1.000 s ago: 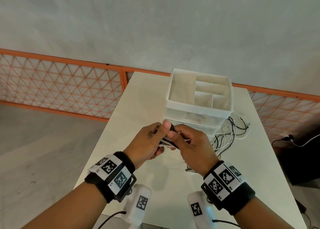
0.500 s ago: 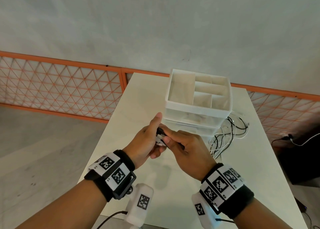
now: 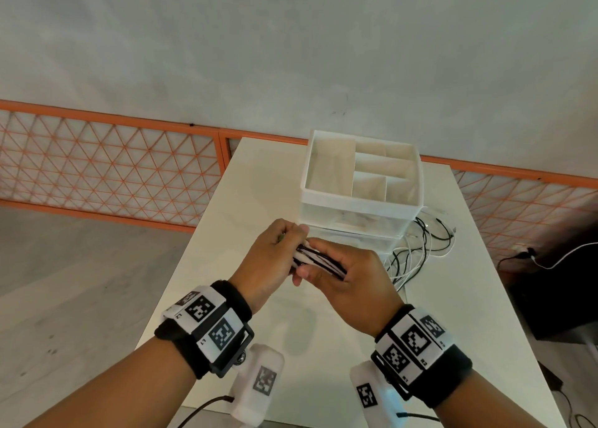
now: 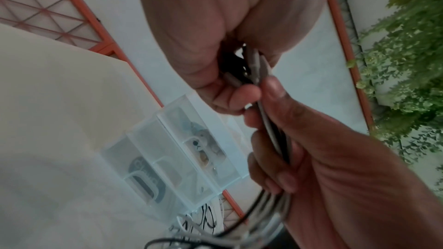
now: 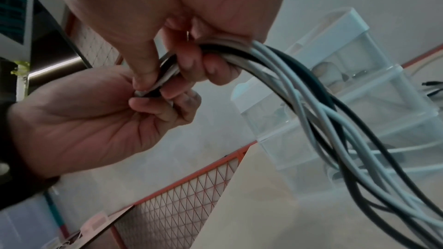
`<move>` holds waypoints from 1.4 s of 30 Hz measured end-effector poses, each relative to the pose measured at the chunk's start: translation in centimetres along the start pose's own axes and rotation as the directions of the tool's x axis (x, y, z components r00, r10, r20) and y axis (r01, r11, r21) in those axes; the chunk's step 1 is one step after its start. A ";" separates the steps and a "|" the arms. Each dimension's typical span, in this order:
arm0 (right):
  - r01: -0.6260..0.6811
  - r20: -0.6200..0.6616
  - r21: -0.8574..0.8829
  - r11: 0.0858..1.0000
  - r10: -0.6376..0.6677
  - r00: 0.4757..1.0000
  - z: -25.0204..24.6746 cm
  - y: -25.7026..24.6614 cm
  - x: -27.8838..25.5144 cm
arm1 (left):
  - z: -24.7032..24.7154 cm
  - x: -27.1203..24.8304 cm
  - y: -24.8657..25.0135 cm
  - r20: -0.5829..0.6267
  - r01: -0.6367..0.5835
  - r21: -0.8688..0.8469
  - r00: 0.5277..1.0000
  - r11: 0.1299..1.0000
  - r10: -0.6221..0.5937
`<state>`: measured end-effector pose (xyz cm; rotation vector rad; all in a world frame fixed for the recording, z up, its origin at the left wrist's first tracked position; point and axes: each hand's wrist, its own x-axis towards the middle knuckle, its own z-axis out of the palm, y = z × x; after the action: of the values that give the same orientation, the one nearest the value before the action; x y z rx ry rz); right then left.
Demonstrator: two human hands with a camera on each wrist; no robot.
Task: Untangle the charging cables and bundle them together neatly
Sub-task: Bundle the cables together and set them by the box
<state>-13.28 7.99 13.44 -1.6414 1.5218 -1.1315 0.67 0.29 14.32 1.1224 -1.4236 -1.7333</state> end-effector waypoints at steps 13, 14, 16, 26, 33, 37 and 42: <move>0.046 -0.161 0.063 0.997 -0.035 0.986 -0.8 1.4 -0.6 | -1.5 -0.2 1.1 0.265 0.297 -0.255 0.937 0.920 -0.229; 0.062 -0.160 0.054 0.997 -0.053 0.986 -0.8 1.4 -0.6 | -1.4 -0.2 1.2 0.262 0.297 -0.225 0.936 0.928 -0.236; 0.087 -0.167 0.035 0.996 -0.080 0.983 -0.5 1.5 -0.6 | -1.0 -0.2 1.2 0.237 0.276 -0.163 0.943 0.947 -0.234; 0.091 -0.129 -0.048 0.995 -0.096 0.987 -0.2 1.2 -0.6 | 0.3 -0.3 0.4 0.138 0.135 -0.088 0.983 0.987 -0.122; 0.004 -0.043 0.009 1.000 -0.003 0.999 -0.9 0.1 -0.4 | 1.0 -0.6 0.6 0.183 0.132 -0.158 0.978 0.979 -0.103; -0.071 -0.037 -0.028 0.997 0.070 0.997 -1.0 0.6 0.0 | 1.4 -0.7 0.5 0.144 -0.021 0.037 0.990 0.999 0.015; -0.119 -0.110 0.079 0.990 0.127 0.986 -1.2 0.4 -0.1 | 1.7 -0.2 -0.1 -0.028 0.003 -0.029 1.000 1.000 -0.004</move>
<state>-14.49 8.18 13.59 -1.4354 1.6118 -1.2164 -0.71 1.25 14.34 1.1297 -1.3758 -1.7285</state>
